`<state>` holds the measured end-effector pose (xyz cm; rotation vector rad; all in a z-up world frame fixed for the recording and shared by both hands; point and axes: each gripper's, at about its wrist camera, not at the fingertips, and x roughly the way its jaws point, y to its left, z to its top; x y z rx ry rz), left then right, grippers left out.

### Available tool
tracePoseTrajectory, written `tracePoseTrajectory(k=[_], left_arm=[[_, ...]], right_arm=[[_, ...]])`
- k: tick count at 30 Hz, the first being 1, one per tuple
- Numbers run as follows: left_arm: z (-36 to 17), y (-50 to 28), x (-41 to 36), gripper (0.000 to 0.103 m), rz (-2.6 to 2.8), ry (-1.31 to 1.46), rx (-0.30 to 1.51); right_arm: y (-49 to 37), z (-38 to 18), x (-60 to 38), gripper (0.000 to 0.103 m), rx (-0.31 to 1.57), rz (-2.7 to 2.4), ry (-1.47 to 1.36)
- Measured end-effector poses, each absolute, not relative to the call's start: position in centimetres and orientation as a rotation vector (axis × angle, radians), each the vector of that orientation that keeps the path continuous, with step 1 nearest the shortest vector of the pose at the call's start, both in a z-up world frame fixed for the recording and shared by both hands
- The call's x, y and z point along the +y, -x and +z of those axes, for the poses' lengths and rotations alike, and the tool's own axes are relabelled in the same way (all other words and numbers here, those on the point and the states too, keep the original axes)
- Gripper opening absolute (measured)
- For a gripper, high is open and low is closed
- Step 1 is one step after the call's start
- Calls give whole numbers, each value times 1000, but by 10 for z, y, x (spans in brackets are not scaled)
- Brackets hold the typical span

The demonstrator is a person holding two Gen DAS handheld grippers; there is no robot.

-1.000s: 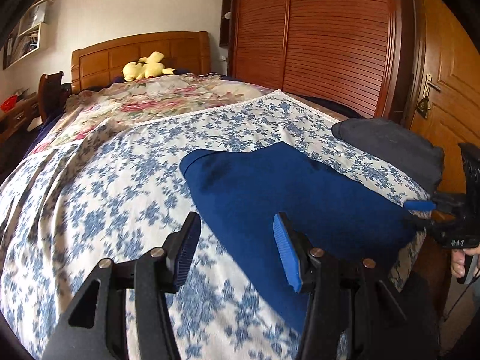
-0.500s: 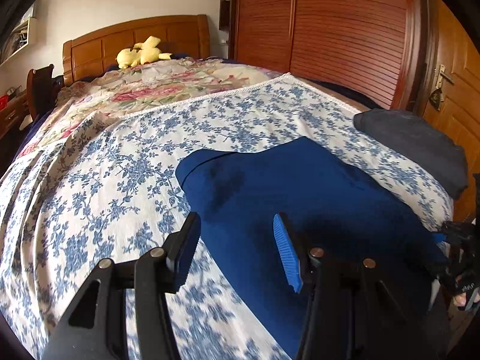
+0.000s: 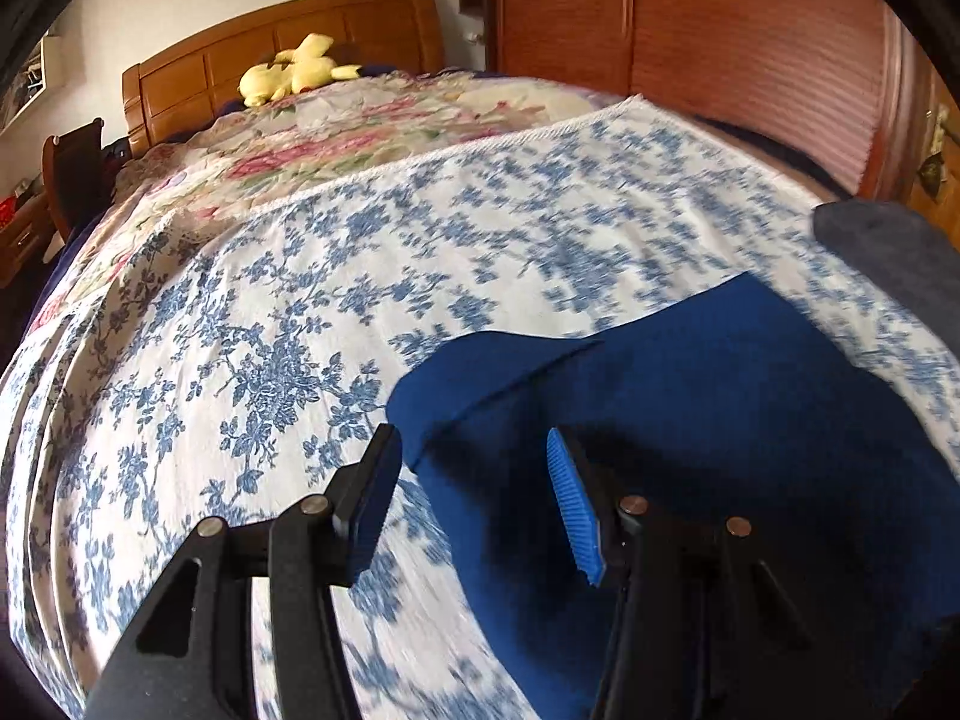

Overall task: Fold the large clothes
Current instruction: 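Close the right tool on the folded jacket bundle and lift it, then carry the jacket bundle with the right tool onto the grey cushion and release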

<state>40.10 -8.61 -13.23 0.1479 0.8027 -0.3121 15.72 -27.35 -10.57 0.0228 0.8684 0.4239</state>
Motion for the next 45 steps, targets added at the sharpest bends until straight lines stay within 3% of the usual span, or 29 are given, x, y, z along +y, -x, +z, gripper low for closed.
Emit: tracePoseTrajectory(k=[27, 30, 32, 35, 40, 45], left_arm=[[-156, -416, -82, 56, -317, -116, 885], [-155, -414, -81, 45, -334, -93, 895], [-153, -412, -84, 25, -347, -93, 900], [-141, -403, -93, 11, -323, -143, 886], [-99, -380, -99, 9, -294, -169, 782], [-49, -355, -115, 8, -288, -199, 678]], right_arm=[[-169, -112, -273, 73, 893, 445, -59], [-169, -111, -273, 62, 900, 478, -80], [-167, -109, -271, 51, 893, 496, -78], [-163, -105, -272, 35, 864, 503, -89], [-158, -91, -275, 23, 813, 523, -93], [-152, -69, -278, 21, 748, 550, -89]])
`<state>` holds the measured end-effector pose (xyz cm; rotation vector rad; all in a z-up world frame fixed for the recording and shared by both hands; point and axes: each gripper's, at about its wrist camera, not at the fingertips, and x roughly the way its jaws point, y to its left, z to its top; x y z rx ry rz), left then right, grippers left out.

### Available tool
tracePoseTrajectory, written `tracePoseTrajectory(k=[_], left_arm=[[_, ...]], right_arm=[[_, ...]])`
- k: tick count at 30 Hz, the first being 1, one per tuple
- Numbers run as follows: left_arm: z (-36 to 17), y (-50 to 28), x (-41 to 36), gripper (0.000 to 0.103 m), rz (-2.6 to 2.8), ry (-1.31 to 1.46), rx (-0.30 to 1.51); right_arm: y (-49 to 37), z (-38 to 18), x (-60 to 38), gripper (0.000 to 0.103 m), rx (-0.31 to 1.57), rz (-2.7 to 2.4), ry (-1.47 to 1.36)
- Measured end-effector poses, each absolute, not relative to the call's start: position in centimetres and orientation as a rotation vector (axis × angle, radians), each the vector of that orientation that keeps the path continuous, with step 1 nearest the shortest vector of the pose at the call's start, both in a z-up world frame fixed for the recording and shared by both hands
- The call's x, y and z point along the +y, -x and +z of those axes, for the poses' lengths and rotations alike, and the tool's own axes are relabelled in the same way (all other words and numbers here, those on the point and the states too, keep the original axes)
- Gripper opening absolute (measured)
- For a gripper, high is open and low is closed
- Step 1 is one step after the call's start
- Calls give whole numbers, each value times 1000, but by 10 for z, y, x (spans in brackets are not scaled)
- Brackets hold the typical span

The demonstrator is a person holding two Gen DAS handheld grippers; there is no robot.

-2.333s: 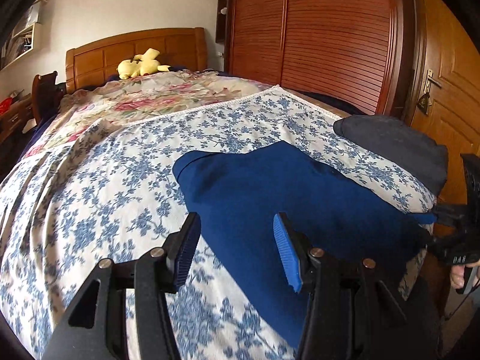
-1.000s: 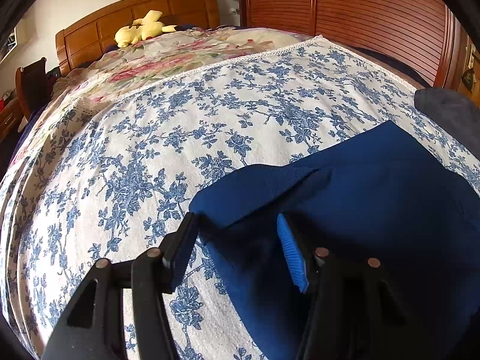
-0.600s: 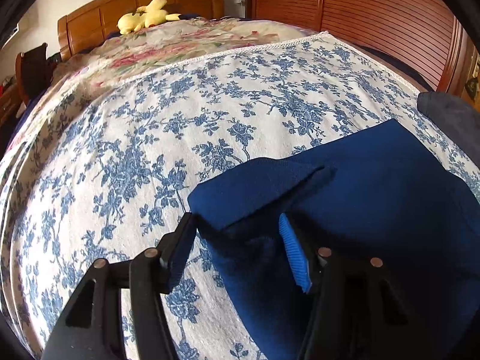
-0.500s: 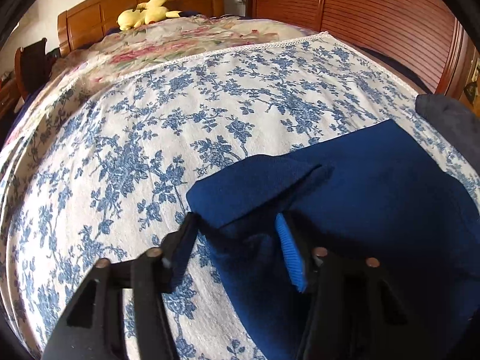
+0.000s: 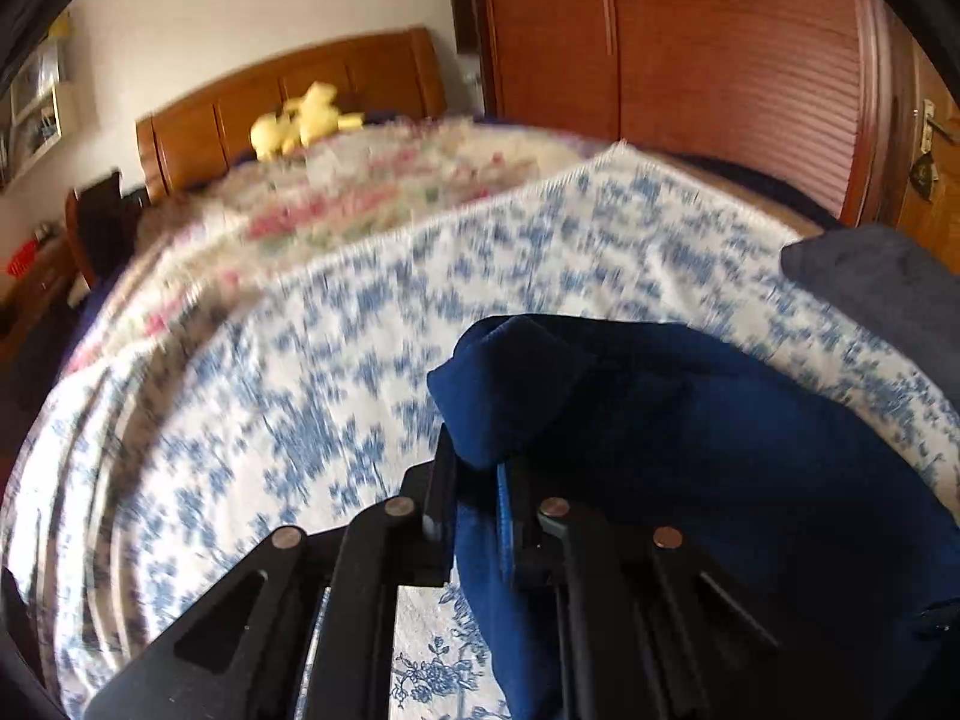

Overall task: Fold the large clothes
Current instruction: 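Carry the jacket bundle with the right tool onto the grey cushion and release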

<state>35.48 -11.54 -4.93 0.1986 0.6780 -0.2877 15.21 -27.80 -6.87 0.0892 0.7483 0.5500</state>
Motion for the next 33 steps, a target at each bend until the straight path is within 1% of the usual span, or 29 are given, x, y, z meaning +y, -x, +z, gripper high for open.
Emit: tracePoseTrajectory(k=[6, 10, 17, 22, 26, 28, 30, 33], left_arm=[[-13, -341, -140, 9, -299, -191, 598], [5, -335, -178, 9, -329, -195, 542], [43, -332, -265, 9, -423, -190, 453], [72, -337, -340, 9, -505, -183, 408], [79, -339, -398, 9, -573, -201, 395], [78, -341, -424, 9, -608, -206, 404], [75, -342, -449, 9, -634, -214, 406], [67, -349, -480, 10, -665, -222, 458]], right_arm=[[-144, -35, -310, 20, 657, 520, -71], [-140, -14, -345, 20, 611, 471, -49], [-139, 23, -422, 20, 553, 352, 15], [-131, 66, -484, 20, 496, 249, 53], [-121, 94, -537, 20, 468, 133, 94], [-120, 100, -562, 20, 471, 79, 100], [-118, 101, -583, 20, 482, 32, 101], [-117, 97, -615, 20, 506, -22, 72]])
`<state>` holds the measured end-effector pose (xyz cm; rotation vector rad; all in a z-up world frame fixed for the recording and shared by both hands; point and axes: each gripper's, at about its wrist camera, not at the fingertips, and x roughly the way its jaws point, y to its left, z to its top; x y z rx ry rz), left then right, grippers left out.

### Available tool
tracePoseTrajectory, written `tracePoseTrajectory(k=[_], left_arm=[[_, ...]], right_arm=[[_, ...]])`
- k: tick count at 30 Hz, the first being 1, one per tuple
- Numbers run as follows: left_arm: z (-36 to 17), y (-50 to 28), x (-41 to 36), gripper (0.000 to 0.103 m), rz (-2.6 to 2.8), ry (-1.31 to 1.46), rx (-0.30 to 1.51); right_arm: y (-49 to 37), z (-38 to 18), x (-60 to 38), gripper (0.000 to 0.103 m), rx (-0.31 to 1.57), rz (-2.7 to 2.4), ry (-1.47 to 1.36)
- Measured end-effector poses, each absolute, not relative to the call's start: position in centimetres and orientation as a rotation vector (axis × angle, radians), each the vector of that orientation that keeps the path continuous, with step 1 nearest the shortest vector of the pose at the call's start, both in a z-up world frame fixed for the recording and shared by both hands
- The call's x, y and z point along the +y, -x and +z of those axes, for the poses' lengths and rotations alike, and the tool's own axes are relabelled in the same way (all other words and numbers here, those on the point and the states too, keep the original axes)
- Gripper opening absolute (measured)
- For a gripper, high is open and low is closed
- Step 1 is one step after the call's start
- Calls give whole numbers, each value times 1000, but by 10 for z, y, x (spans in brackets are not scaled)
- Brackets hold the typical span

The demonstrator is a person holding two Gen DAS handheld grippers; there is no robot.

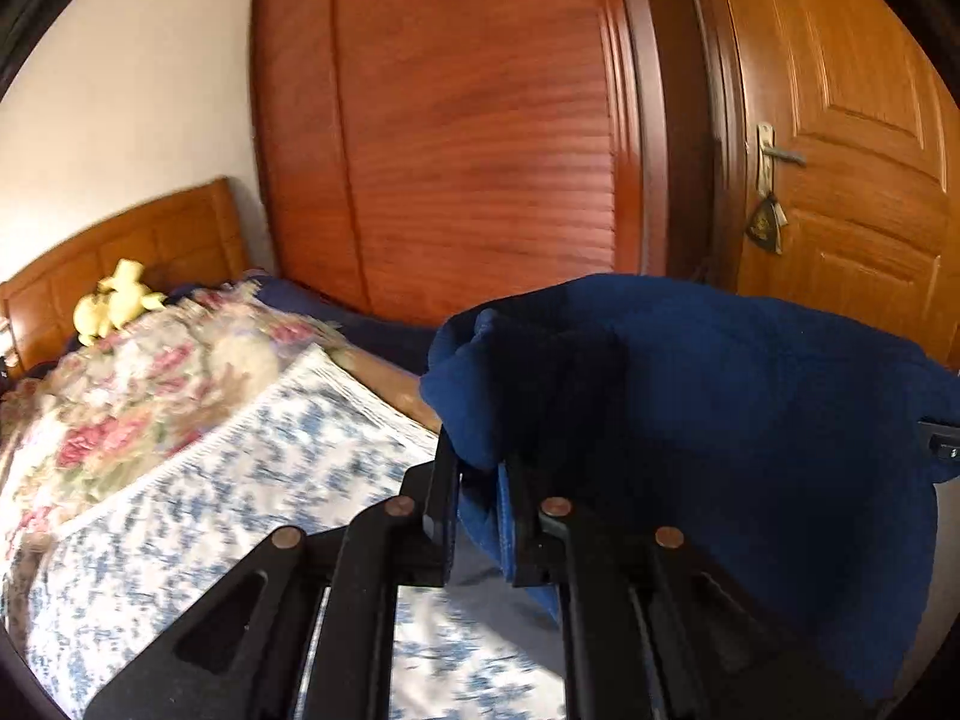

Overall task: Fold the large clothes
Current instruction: 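Carry the jacket bundle with the right tool onto the grey cushion and release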

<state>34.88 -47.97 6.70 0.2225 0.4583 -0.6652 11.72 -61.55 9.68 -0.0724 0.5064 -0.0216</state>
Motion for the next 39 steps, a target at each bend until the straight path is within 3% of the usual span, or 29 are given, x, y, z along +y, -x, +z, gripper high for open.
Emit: tracePoseTrajectory(k=[3, 6, 10, 14, 16, 21, 26, 28, 39], left_arm=[[57, -349, -496, 14, -678, -245, 518], [50, -344, -493, 15, -690, -249, 552], [52, -332, -480, 21, -706, -259, 536], [54, -321, -467, 28, -728, -256, 521], [55, -313, -460, 32, -735, -254, 501], [55, -281, -440, 36, -759, -235, 461], [55, -245, -423, 46, -787, -216, 426], [57, -231, -418, 53, -801, -217, 410], [71, -178, -379, 54, -811, -215, 355]], right_arm=[[-119, 82, -637, 21, 541, -77, 52], [-128, 62, -654, 29, 588, -121, 21], [-137, 51, -677, 41, 618, -164, -43], [-133, 60, -674, 62, 596, -219, -33], [-124, 72, -676, 64, 550, -251, -27], [-117, 90, -667, 65, 510, -220, 4], [-135, 83, -640, 47, 543, -141, 33], [-144, 73, -635, 47, 567, -127, 38], [-180, 12, -666, 48, 753, -245, -23]])
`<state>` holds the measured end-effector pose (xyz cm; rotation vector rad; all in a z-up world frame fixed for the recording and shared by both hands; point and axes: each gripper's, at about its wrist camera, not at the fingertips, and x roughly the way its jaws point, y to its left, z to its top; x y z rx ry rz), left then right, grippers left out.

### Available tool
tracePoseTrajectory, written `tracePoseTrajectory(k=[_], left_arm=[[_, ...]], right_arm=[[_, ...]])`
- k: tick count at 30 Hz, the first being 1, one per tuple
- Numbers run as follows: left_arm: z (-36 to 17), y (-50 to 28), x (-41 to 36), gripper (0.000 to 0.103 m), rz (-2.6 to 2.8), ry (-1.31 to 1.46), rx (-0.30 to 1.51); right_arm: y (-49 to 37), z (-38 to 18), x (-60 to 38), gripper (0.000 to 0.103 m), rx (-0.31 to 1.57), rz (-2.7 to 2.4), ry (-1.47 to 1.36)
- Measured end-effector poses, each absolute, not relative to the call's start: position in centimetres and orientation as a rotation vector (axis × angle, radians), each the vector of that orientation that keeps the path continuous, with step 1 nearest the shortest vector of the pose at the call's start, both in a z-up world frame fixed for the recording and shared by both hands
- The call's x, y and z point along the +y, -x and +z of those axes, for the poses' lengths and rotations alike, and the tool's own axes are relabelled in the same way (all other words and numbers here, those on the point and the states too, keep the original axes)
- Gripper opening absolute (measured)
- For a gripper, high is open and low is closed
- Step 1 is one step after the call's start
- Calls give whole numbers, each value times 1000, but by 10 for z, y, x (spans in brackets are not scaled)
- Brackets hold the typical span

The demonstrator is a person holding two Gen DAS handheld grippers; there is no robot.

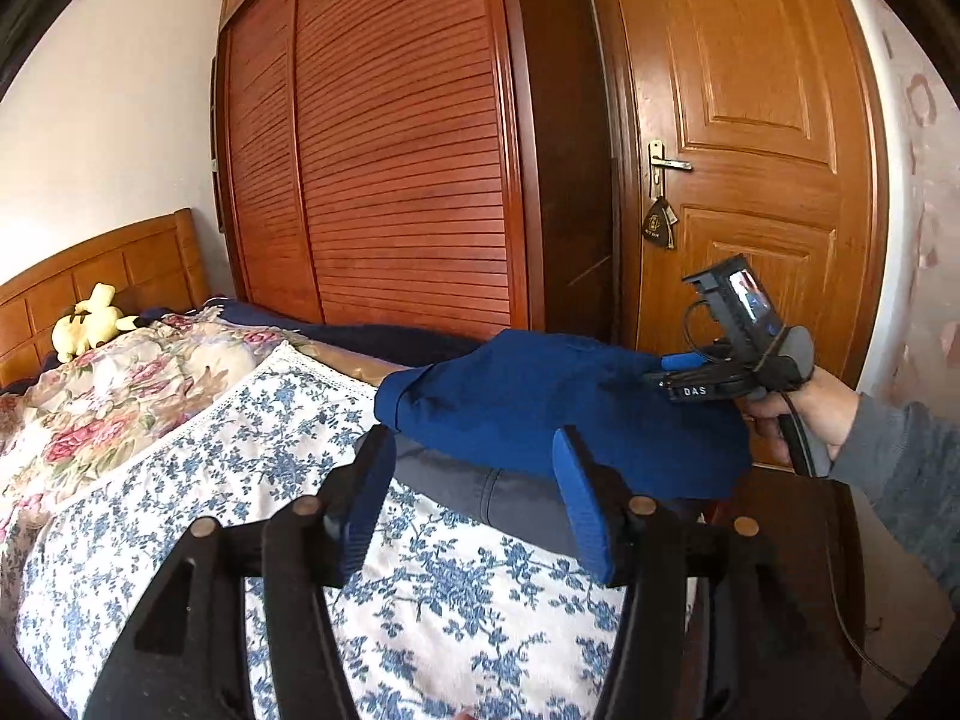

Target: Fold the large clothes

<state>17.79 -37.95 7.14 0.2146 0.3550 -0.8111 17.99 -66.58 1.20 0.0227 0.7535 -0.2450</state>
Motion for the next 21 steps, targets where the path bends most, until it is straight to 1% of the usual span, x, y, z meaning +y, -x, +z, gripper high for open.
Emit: tracePoseTrajectory(k=[4, 7, 12, 14, 17, 21], left_arm=[[75, -170, -359, 54, -798, -196, 348], [78, -167, -343, 55, -777, -185, 347], [80, -162, -314, 55, -725, -174, 346], [82, -159, -300, 56, -704, -158, 353], [82, -155, -280, 56, -658, -145, 363], [79, -151, -255, 56, -592, -138, 383]], right_arm=[[-180, 22, -658, 48, 757, -290, -7], [-170, 36, -648, 48, 720, -322, 1], [-154, 60, -616, 53, 665, -305, 25], [-149, 66, -599, 61, 646, -284, 29], [-144, 74, -567, 68, 627, -231, 36], [-139, 77, -518, 74, 602, -142, 40]])
